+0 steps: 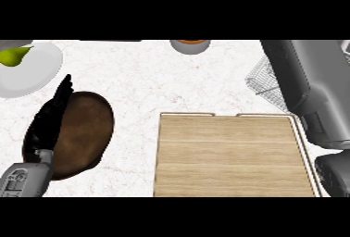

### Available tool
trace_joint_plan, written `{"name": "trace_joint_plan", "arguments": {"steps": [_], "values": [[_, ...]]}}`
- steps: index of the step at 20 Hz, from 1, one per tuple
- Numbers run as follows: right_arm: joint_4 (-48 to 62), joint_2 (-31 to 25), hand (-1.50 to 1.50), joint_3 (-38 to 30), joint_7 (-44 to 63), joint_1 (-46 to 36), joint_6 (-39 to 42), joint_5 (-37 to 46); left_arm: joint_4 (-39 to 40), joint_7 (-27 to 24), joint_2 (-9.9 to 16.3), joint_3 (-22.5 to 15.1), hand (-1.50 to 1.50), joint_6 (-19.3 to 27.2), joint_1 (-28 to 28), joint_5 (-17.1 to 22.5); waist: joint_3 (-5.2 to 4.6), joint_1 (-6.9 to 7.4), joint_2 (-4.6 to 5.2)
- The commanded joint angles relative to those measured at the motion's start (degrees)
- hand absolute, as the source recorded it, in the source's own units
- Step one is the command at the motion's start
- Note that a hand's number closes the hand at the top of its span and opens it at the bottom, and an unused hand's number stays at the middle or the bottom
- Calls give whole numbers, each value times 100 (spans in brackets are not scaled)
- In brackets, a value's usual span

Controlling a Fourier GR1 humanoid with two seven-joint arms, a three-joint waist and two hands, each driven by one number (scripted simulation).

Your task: Pick the tomato from the tray and place it in the tiered basket

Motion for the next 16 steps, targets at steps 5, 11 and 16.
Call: {"name": "trace_joint_plan", "arguments": {"steps": [5, 11, 16], "values": [[723, -650, 150, 134, 241, -86, 679, 504, -37, -55, 79, 131, 0, -158, 70, 65, 1, -38, -15], [479, -1061, 150, -46, -664, 315, 739, 92, -331, -15, -112, 63, 0, -49, 398, -57, 4, -71, -37], [459, -1003, 150, -299, -964, 663, 557, -324, -455, 60, -75, 76, 0, -91, 331, -134, 6, -64, -34]]}}
